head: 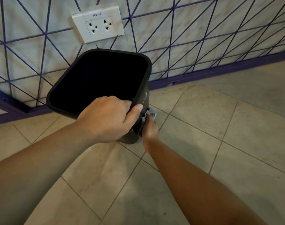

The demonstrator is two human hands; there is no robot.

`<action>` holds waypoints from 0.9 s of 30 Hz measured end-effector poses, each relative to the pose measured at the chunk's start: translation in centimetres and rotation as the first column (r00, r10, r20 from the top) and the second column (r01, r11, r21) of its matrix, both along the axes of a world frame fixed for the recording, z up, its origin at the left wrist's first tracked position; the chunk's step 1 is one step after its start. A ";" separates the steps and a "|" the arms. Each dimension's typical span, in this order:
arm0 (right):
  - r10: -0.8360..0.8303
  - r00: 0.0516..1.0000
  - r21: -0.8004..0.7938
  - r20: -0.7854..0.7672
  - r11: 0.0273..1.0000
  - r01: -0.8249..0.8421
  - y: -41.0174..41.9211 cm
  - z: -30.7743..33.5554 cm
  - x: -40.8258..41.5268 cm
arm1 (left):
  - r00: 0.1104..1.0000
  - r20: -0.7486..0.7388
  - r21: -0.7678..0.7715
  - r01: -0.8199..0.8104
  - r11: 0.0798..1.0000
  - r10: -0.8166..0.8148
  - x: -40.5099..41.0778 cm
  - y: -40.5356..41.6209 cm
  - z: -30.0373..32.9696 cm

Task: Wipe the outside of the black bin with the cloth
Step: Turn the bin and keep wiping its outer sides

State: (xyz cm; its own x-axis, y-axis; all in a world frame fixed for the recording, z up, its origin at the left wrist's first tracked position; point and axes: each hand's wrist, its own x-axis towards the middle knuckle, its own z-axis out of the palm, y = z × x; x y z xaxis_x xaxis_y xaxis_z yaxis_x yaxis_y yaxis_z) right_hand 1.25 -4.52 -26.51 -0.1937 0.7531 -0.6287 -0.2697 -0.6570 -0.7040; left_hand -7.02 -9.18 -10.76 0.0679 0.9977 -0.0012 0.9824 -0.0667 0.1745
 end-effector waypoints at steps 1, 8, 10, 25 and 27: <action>-0.015 1.000 -0.015 0.013 1.000 0.015 0.0 0.0 -0.2 | 1.000 0.005 0.003 0.003 1.000 -0.003 0.0 0.1 0.0; -0.050 0.998 -0.020 -0.037 0.999 0.049 -7.3 3.1 0.9 | 0.997 0.064 0.004 -0.031 1.000 0.031 -0.2 0.0 -0.1; -0.130 0.989 0.016 -0.066 0.991 0.131 -8.3 4.4 0.2 | 0.996 0.085 0.011 -0.042 0.999 0.041 -0.3 0.0 -0.3; -0.273 0.959 -0.078 -0.078 0.960 0.267 -4.0 9.1 -3.4 | 0.962 0.250 -0.073 -0.095 0.993 0.110 -0.6 1.0 -0.2; -0.288 0.956 -0.087 -0.051 0.955 0.283 -3.6 8.7 -3.3 | 0.955 0.271 -0.072 -0.105 0.992 0.120 -0.7 1.0 -0.2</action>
State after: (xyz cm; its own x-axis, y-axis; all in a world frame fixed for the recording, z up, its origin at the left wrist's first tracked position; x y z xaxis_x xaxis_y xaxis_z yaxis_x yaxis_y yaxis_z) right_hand -2.08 -8.15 -17.85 -0.0182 0.7319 -0.6811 -0.4960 -0.5981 -0.6295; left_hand -7.68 -8.17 -10.96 -0.0392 0.9978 -0.0543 0.8969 0.0591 0.4383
